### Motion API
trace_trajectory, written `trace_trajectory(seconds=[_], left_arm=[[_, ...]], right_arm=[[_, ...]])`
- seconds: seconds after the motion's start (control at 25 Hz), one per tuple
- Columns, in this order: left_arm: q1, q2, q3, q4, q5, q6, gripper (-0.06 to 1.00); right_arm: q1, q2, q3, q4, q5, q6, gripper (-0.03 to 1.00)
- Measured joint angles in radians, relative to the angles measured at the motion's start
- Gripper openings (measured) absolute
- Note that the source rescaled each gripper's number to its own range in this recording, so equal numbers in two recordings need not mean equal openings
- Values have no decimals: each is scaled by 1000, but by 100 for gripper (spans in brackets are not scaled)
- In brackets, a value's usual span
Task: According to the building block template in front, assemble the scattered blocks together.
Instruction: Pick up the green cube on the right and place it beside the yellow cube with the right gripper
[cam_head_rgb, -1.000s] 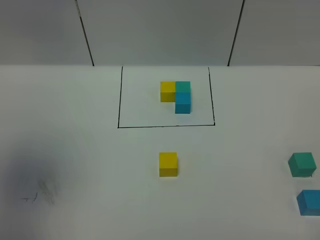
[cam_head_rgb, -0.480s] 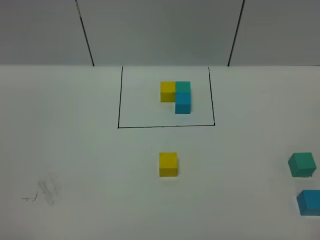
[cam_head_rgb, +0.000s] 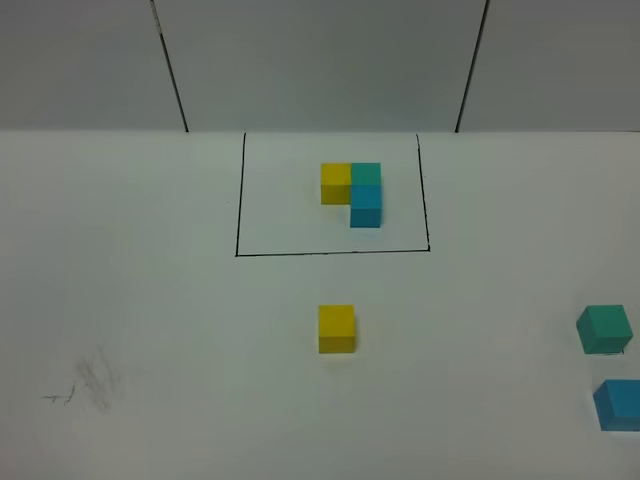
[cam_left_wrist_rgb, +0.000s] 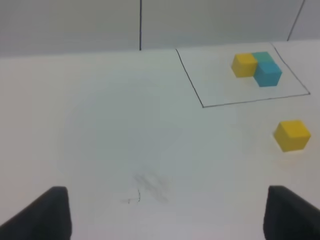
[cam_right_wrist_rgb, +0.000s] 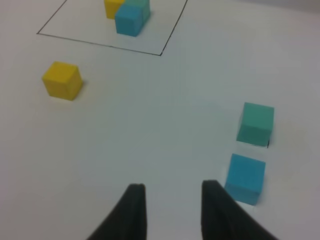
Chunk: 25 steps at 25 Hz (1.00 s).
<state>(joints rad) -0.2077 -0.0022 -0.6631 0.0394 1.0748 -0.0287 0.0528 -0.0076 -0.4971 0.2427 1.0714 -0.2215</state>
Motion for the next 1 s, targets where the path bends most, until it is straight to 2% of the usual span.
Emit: trace_trajectory(seconds=[0.24, 0.4, 0.6, 0.8, 1.0], left_arm=[[0, -3, 148, -25, -4, 7, 67], [0, -3, 156, -55, -6, 7, 66], [8, -3, 157, -55, -7, 7, 66], [130, -3, 157, -53, -7, 15, 66], [208, -3, 157, -53, -7, 17, 66]], right_arm=[[0, 0, 0, 0, 0, 0, 0], [0, 0, 0, 0, 0, 0, 0], [0, 0, 0, 0, 0, 0, 0], [0, 0, 0, 0, 0, 0, 0], [0, 0, 0, 0, 0, 0, 0]])
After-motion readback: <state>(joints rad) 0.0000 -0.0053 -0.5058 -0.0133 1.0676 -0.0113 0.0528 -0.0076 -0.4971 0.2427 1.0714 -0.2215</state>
